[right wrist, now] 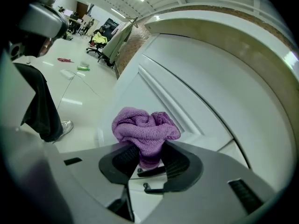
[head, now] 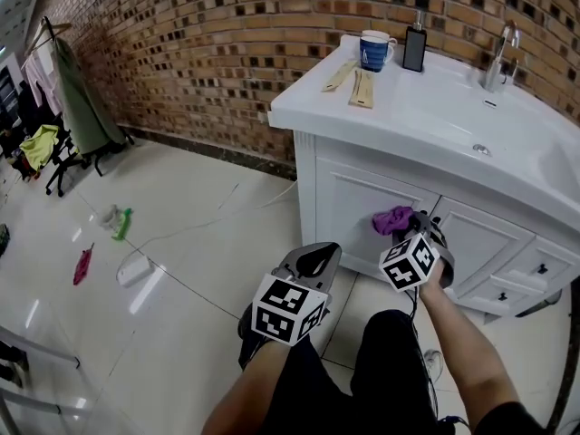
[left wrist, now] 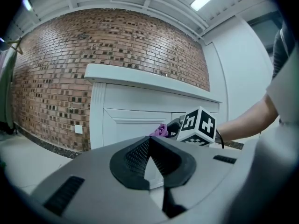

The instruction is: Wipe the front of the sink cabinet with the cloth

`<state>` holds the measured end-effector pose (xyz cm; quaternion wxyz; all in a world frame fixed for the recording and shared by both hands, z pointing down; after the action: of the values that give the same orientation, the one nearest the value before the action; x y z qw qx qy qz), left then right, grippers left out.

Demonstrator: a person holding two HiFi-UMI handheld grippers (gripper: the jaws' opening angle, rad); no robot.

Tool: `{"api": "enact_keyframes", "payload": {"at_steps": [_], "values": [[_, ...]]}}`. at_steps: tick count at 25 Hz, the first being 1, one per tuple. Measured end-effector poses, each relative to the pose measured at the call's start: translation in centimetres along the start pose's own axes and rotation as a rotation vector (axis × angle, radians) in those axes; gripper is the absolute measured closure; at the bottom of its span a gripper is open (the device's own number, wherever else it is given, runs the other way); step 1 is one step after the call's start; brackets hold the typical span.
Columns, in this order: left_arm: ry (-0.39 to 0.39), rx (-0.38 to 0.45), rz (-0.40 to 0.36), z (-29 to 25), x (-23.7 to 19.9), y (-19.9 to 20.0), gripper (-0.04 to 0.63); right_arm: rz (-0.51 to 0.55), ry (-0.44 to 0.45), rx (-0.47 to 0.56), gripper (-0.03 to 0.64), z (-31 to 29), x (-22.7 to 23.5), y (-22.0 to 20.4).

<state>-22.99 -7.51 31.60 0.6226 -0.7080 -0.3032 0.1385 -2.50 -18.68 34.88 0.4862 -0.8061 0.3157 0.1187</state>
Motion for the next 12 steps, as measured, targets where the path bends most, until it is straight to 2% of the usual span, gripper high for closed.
{"api": "enact_keyframes", "payload": {"at_steps": [6, 12], "values": [[-0.012, -0.003, 0.007, -0.4, 1.2, -0.3, 0.592, -0.031, 0.007, 0.033, 0.474, 1.8, 0.4, -1.2], [0.003, -0.020, 0.025, -0.4, 0.4, -1.4, 0.592, -0.041, 0.126, 0.087, 0.474, 0.9, -2.4, 0.3]]}}
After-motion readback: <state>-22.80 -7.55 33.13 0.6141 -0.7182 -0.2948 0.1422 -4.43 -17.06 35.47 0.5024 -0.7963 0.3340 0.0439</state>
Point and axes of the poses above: the fingertips, and each gripper's own axes: z backward along the fingers, x to its right, y out of its top, the point moved 10 cm from there along z, backward along the fingers, and after that the axes turned 15 degrees about -z, right-handed, at the moved point
